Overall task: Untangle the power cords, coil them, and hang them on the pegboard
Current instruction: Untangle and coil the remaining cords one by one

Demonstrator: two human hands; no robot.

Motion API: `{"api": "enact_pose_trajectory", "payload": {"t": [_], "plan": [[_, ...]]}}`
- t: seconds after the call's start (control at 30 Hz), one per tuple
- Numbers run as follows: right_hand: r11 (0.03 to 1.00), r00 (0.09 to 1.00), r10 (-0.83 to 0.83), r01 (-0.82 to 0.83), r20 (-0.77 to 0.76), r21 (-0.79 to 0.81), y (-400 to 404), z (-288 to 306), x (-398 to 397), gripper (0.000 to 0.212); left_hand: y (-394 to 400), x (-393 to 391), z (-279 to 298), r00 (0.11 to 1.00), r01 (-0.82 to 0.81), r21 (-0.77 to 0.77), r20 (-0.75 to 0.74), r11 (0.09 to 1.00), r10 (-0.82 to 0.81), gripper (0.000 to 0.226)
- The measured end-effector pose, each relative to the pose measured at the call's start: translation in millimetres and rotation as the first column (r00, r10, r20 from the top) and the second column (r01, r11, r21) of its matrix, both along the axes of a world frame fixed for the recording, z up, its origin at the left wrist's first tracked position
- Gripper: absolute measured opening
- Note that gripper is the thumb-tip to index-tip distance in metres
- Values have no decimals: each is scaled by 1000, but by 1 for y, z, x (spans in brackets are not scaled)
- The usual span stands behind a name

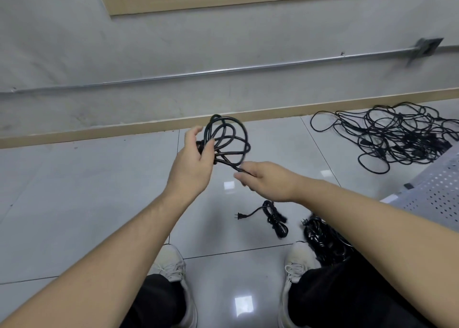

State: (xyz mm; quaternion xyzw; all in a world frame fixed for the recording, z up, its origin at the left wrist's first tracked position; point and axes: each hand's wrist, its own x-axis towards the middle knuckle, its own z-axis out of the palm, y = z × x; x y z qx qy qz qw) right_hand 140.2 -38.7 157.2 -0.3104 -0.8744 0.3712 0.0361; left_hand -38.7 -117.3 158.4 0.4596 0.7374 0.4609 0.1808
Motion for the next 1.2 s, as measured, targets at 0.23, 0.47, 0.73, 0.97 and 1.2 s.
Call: {"api": "enact_pose_trajectory", "payload": {"t": [0.23,0.47,0.73,0.97,1.2], "plan": [[842,986,119,-37,-119,539,-6,27,21,48,1,-9,7,873,-133,-374,-483,918,-70,35],[951,905,-144,238,-400,196,40,19,30,23,-11,8,4,747,502,-348,-287,792,-600,33],[960,888,-190,80,-418,-267,40,0,22,21,-26,42,19,776,508,114,370,854,-511,50],[971,986,-126,101,-108,-215,30,-8,28,34,-18,40,22,831,287,-17,502,958,-240,51],[999,999,-33,33,-30,16,12,5,27,39,-5,14,5,956,18,-31,292,999,-8,54]]}}
